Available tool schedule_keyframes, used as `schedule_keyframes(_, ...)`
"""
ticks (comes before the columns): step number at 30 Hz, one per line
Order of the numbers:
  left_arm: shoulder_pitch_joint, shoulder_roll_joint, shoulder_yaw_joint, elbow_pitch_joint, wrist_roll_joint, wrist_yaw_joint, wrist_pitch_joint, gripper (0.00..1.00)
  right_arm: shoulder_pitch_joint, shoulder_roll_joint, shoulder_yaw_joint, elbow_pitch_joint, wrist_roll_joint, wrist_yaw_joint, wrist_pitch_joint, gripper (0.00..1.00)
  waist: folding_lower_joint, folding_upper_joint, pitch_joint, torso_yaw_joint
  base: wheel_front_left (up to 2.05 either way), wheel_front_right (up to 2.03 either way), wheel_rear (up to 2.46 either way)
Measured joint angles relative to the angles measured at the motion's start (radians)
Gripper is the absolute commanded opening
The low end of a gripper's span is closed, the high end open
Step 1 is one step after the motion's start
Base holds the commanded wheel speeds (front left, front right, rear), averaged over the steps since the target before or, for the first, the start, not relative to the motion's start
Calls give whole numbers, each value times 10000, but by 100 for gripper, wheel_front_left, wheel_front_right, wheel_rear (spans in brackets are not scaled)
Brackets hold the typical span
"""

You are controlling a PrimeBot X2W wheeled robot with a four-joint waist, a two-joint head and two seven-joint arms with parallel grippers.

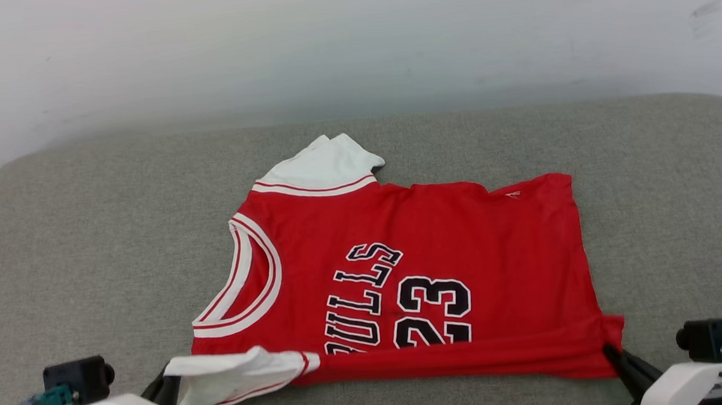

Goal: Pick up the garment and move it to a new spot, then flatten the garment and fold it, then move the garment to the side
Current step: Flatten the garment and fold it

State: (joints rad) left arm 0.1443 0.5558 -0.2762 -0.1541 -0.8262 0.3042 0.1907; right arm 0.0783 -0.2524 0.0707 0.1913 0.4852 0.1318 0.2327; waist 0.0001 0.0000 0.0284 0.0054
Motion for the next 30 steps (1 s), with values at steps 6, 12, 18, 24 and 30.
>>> schedule_keyframes(6,-1827,-215,-257,1168,299,-506,-61,0,-1046,42,21,92,-253,0,232,0,1,0,612,-200,0,0,0)
schedule_keyframes(12,-3421,-535,-552,2485,397,-1062,-86,0,-2015,-65,263,671,-253,0,188,0,2,0,1350,-331,0,0,0)
schedule_keyframes(18,-4508,-834,-880,3933,364,-1616,94,0,-2719,-144,784,1319,-134,-2,-4,0,2,0,2026,-420,0,0,0)
schedule_keyframes(24,-5187,-1126,-1166,5242,188,-2136,451,0,-3201,-238,1323,1931,-61,0,-245,0,1,0,2314,-528,0,0,0)
schedule_keyframes(30,-5432,-1390,-1114,6100,-29,-2345,178,100,-3373,-341,1804,2247,244,-4,-867,100,1,0,2039,-556,0,0,0)
